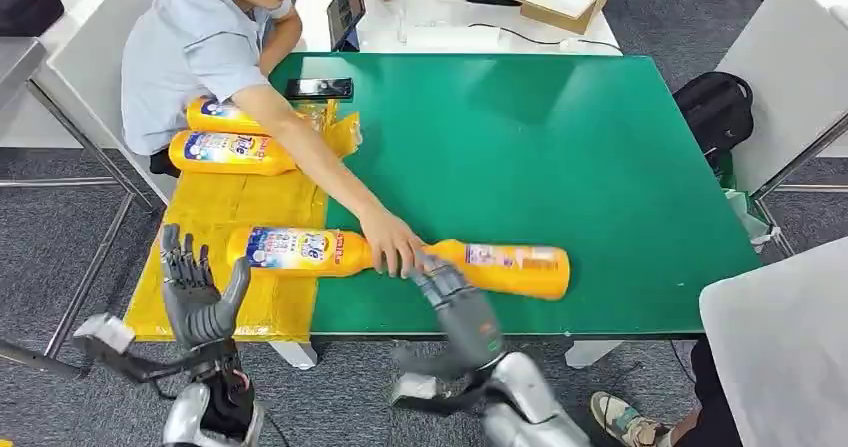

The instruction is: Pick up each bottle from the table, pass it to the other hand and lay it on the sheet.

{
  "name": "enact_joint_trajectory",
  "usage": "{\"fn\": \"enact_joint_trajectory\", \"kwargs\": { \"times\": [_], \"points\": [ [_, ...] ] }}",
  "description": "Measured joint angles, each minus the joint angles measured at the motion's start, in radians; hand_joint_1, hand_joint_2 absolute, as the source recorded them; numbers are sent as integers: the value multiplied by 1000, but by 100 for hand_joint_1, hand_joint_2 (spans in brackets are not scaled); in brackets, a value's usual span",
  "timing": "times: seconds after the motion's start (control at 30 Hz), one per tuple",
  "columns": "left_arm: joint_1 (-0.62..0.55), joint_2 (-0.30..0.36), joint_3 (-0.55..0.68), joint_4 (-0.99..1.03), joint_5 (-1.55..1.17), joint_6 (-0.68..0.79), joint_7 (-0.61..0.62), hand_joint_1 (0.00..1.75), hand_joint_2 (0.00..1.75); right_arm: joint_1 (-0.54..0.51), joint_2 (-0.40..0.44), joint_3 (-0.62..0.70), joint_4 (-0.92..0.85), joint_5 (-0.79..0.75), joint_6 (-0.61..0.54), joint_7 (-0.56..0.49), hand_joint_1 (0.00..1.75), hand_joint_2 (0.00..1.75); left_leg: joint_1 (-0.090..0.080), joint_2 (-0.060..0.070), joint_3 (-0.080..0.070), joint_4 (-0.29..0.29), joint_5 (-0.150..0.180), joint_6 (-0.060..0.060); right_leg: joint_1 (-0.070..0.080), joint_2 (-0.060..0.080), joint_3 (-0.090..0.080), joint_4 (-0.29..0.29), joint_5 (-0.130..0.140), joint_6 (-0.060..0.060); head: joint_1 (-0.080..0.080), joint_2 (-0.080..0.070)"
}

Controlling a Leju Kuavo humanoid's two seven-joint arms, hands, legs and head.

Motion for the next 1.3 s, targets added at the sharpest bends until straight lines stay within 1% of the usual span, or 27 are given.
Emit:
{"fn": "enact_joint_trajectory", "kwargs": {
  "times": [0.07,0.13,0.23,0.3,0.47,0.57,0.83,1.07,1.1,1.13,1.17,1.2,1.3],
  "points": [
    [46,8,-32,-53,-91,68,-27,0,175,3,-41,-59,-6,35,0,9,0,175,0,0,0,0,0,1,0,0,0,0,0,0,-1,0],
    [77,19,-77,-106,-197,167,-44,0,175,12,-73,-108,-8,46,0,10,0,175,0,-1,0,0,0,1,0,-1,0,0,0,0,0,0],
    [93,37,-135,-124,-301,279,-45,0,175,21,-94,-142,-24,83,0,41,0,175,0,0,0,0,-1,1,0,-1,0,0,0,0,-1,0],
    [102,48,-164,-125,-331,309,-42,0,175,29,-103,-152,-31,103,0,63,0,175,0,0,0,0,-1,1,1,-1,-1,0,0,0,-1,0],
    [114,69,-212,-125,-352,347,-13,0,175,21,-127,-162,-26,140,55,168,0,175,1,0,-1,0,0,1,1,-1,-1,0,0,0,-1,0],
    [117,78,-231,-124,-355,357,3,0,175,-7,-139,-167,12,139,90,210,0,175,0,0,-1,0,0,1,1,-1,0,0,0,0,-1,0],
    [114,93,-260,-104,-355,350,21,0,175,-94,-148,-185,167,127,94,227,0,175,0,0,-1,0,0,1,0,-1,0,0,0,0,-1,0],
    [93,101,-282,-78,-356,318,35,0,175,-196,-137,-189,300,110,163,239,0,175,0,0,0,0,0,1,1,-1,0,0,0,0,-1,0],
    [88,101,-285,-73,-358,317,37,0,175,-210,-132,-189,321,109,178,239,12,175,0,1,0,0,0,1,1,-1,0,0,0,0,-1,0],
    [84,102,-287,-68,-359,315,39,0,175,-223,-128,-189,342,107,194,240,138,175,0,1,1,0,0,1,1,-1,0,0,0,0,-1,0],
    [80,103,-290,-64,-360,313,40,0,175,-237,-124,-189,362,106,213,242,138,175,0,1,2,0,0,1,1,-1,1,0,0,0,-1,0],
    [78,103,-293,-61,-361,313,42,0,175,-252,-120,-189,379,106,232,244,175,175,0,2,3,0,0,1,1,0,2,0,0,0,-1,0],
    [69,105,-300,-50,-362,302,45,0,175,-285,-111,-188,429,108,288,249,175,175,0,3,5,0,0,1,1,0,4,0,0,0,-1,0]
  ]
}}
